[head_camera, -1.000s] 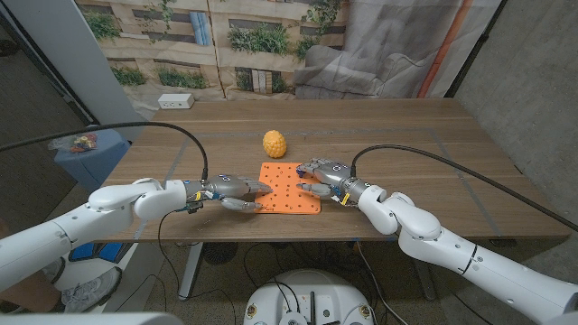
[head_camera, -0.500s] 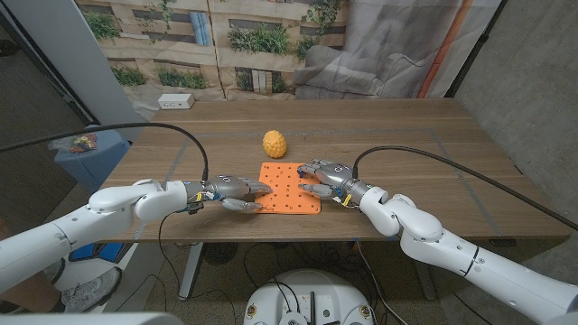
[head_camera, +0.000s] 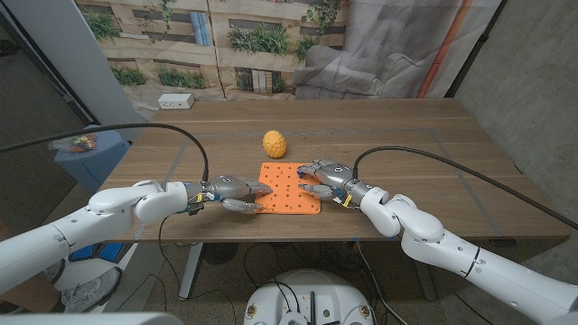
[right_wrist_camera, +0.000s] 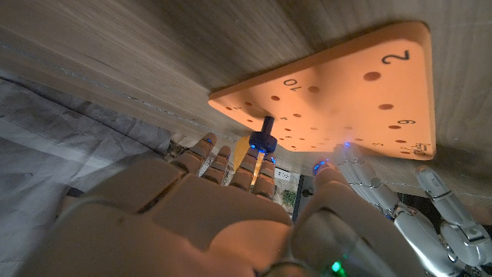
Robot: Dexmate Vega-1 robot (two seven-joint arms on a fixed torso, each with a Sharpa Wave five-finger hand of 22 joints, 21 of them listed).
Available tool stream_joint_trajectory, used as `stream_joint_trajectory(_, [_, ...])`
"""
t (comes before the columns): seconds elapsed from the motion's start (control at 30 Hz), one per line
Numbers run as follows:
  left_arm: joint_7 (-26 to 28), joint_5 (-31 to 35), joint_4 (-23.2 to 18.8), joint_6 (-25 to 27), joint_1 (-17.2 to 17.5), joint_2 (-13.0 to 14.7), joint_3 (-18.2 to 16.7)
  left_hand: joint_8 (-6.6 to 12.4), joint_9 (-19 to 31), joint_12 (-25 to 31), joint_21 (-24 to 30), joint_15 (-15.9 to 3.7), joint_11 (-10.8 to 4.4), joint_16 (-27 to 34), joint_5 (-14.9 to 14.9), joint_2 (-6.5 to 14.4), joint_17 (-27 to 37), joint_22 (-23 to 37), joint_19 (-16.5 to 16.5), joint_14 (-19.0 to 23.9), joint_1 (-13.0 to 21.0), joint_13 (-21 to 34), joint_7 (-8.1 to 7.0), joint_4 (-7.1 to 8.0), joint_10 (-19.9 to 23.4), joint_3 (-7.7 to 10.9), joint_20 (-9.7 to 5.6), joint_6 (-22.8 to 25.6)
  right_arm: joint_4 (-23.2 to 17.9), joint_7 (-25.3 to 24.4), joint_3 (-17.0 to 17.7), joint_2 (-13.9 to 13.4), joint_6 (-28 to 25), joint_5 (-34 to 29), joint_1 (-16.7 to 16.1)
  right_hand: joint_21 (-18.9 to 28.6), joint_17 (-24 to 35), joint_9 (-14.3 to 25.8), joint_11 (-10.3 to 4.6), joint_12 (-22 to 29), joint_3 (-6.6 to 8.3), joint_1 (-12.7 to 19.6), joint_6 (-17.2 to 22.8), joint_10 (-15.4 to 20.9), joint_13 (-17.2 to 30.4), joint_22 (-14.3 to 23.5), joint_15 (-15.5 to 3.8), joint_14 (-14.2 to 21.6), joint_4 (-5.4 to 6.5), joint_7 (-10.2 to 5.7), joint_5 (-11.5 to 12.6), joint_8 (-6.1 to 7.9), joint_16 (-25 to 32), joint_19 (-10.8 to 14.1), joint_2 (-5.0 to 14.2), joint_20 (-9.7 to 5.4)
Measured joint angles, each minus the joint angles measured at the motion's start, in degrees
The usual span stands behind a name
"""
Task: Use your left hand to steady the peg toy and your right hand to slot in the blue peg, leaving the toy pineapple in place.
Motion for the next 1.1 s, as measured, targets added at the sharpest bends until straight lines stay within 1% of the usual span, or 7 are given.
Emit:
stream_joint_trajectory(0.17, [0.25, 0.00, -0.12, 0.17, 0.16, 0.05, -0.03, 0.00, -0.01, 0.00, 0.00, 0.01, 0.00, 0.00, 0.00, 0.00, 0.00, 0.00, 0.00, -0.01, 0.00, 0.00, 0.00, 0.00, 0.00, 0.00, 0.00, 0.00, -0.06, 0.85, -0.13, 0.04, 0.01, -0.02, 0.21, 0.00, 0.14, 0.06, -0.22, -0.04, 0.42, -0.07, 0.06, 0.21, 0.00, 0.00, 0.00, 0.00, 0.42, -0.06, 0.00, 0.00, 0.00, 0.00, -0.05, 0.00])
stream_joint_trajectory(0.47, [0.63, 0.01, -0.15, 0.20, 0.32, 0.06, -0.04, -0.01, 0.02, 0.00, 0.00, 0.01, 0.00, 0.00, 0.00, 0.00, 0.00, 0.00, 0.00, -0.01, 0.00, 0.00, 0.00, 0.00, 0.00, 0.00, 0.00, 0.00, -0.30, 3.48, -0.41, 0.41, -0.78, 0.25, 0.71, 0.00, 0.42, 0.07, -0.21, -0.21, 0.76, -1.64, 0.15, 0.19, 0.01, 0.00, 0.00, -0.01, 1.89, 0.04, -0.50, 0.00, 0.04, -0.45, -0.44, 0.00])
stream_joint_trajectory(0.5, [0.65, 0.00, -0.15, 0.20, 0.32, 0.06, -0.04, -0.01, 0.02, 0.00, 0.00, 0.01, 0.00, 0.00, 0.00, 0.00, 0.00, 0.00, 0.00, -0.01, 0.00, 0.00, 0.00, 0.00, 0.00, 0.00, 0.00, 0.00, -0.31, 3.59, -0.46, 0.46, -0.84, 0.29, 0.77, 0.00, 0.62, 0.14, -0.20, -0.22, 0.91, -2.07, 0.15, 0.19, 0.02, 0.00, 0.02, -0.02, 2.05, 0.04, -0.50, 0.00, 0.21, -0.45, -0.86, 0.00])
stream_joint_trajectory(0.8, [1.01, 0.01, -0.05, 0.09, 0.46, 0.06, -0.04, -0.14, 0.03, 0.00, 0.00, 0.02, 0.00, 0.00, 0.00, 0.00, 0.00, 0.00, 0.00, -0.01, 0.00, 0.00, 0.21, 0.00, 0.00, 0.00, 0.00, 0.21, -0.46, 5.75, -0.70, 0.92, -1.83, 1.21, 1.26, 0.00, 0.93, 0.27, -0.08, -0.63, 1.31, -3.29, 0.56, 0.30, 0.29, 0.00, 0.01, -0.44, 3.55, 0.46, -0.80, -0.01, 0.21, -0.76, -0.73, -0.31])
stream_joint_trajectory(0.83, [1.03, 0.00, -0.03, 0.07, 0.49, 0.06, -0.04, -0.15, 0.03, 0.00, 0.00, 0.02, 0.00, 0.00, 0.00, 0.00, 0.00, 0.00, 0.00, -0.01, 0.00, 0.00, 0.21, 0.00, 0.00, 0.00, 0.00, 0.21, -0.48, 6.10, -0.71, 0.94, -1.97, 1.43, 1.33, 0.00, 0.93, 0.27, -0.08, -0.61, 1.31, -3.89, 0.56, 0.30, 0.29, 0.00, 0.01, -0.44, 3.55, 0.46, -0.80, -0.03, 0.21, -0.75, -1.32, -0.31])
stream_joint_trajectory(1.03, [1.23, -0.05, 0.06, -0.10, 0.58, 0.11, -0.04, 0.00, 0.03, 0.00, 0.00, 0.02, 0.00, 0.00, 0.00, 0.00, 0.00, 0.00, 0.00, -0.02, 0.00, 0.00, 0.40, 0.00, 0.00, 0.00, 0.00, 0.20, -0.64, 7.30, -0.92, 1.09, -2.50, 2.00, 1.69, 0.00, 1.18, 0.26, -0.07, -0.53, 1.59, -4.26, 0.55, 0.29, 0.29, 0.00, 0.01, -0.44, 4.30, 0.47, -1.01, -0.24, 0.46, -1.16, -1.10, 0.10])
stream_joint_trajectory(1.1, [1.30, -0.06, 0.10, -0.17, 0.59, 0.11, -0.04, 0.01, 0.03, 0.00, 0.00, 0.02, 0.00, 0.00, 0.00, 0.00, 0.00, 0.00, 0.00, -0.02, 0.00, 0.00, 0.41, 0.17, 0.00, 0.17, 0.00, 0.20, -0.66, 7.60, -0.98, 1.15, -2.64, 2.17, 1.78, 0.00, 1.19, 0.25, -0.07, -0.53, 1.45, -4.86, 0.55, 0.29, 0.29, 0.00, 0.02, -0.46, 4.51, 0.47, -1.01, -0.25, 0.46, -1.16, -1.70, 0.10])
